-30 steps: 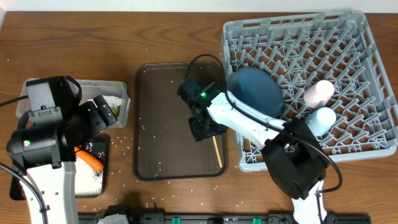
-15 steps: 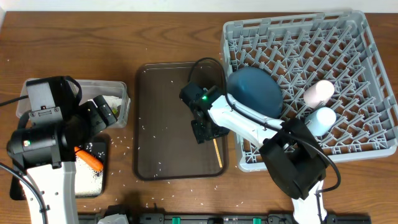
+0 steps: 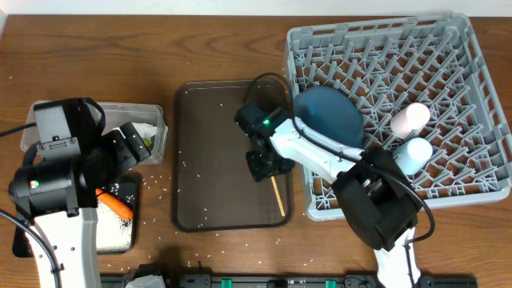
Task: Sort waste into correct bins and load items into the dishwasher rack
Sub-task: 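Carry the chopstick right and insert it upright into the dish rack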
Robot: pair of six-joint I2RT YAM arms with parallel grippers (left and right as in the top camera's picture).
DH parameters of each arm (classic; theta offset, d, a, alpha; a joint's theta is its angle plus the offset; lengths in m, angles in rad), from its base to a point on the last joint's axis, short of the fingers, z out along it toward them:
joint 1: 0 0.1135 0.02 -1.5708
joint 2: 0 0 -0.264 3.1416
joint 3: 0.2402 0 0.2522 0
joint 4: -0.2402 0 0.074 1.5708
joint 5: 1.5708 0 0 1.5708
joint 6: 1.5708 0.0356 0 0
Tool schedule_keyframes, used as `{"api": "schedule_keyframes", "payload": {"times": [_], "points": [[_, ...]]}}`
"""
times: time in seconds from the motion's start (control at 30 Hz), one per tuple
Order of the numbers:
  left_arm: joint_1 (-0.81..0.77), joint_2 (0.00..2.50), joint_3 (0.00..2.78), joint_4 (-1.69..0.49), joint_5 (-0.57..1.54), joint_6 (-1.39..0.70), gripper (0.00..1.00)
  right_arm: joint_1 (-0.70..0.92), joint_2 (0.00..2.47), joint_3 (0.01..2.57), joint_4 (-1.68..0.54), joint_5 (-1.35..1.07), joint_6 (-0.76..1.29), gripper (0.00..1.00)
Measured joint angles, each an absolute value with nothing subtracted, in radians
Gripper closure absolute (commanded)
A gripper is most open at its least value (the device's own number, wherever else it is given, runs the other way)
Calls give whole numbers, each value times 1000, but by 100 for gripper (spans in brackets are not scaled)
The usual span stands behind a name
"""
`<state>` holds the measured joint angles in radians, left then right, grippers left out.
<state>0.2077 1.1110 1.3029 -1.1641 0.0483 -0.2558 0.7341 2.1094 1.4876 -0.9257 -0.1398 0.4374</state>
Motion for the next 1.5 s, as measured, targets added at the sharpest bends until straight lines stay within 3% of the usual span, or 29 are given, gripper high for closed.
{"api": "schedule_keyframes", "payload": {"times": [0.2,0.3,0.83,1.1,1.3,1.5], "points": [[208,1111,1303,-1164,48,-256,2,728,2112,1488,-904,-146,418,92],[208,1111,1303,-1164,48,-256,2,728,2114,1489,-908,-143,421,99],[208,1111,1303,-1164,48,-256,2,730,2100,1545,-965,-96,344,99],[208,1111,1303,-1164,48,-256,2,713,1890,1559,-963,-90,321,99],[208,1111,1303,-1164,48,-256,2,560,1691,1577,-979,-80,310,99],[208,1111,1303,-1164,48,-256,2,289,1602,1579,-1050,-63,264,99]]}}
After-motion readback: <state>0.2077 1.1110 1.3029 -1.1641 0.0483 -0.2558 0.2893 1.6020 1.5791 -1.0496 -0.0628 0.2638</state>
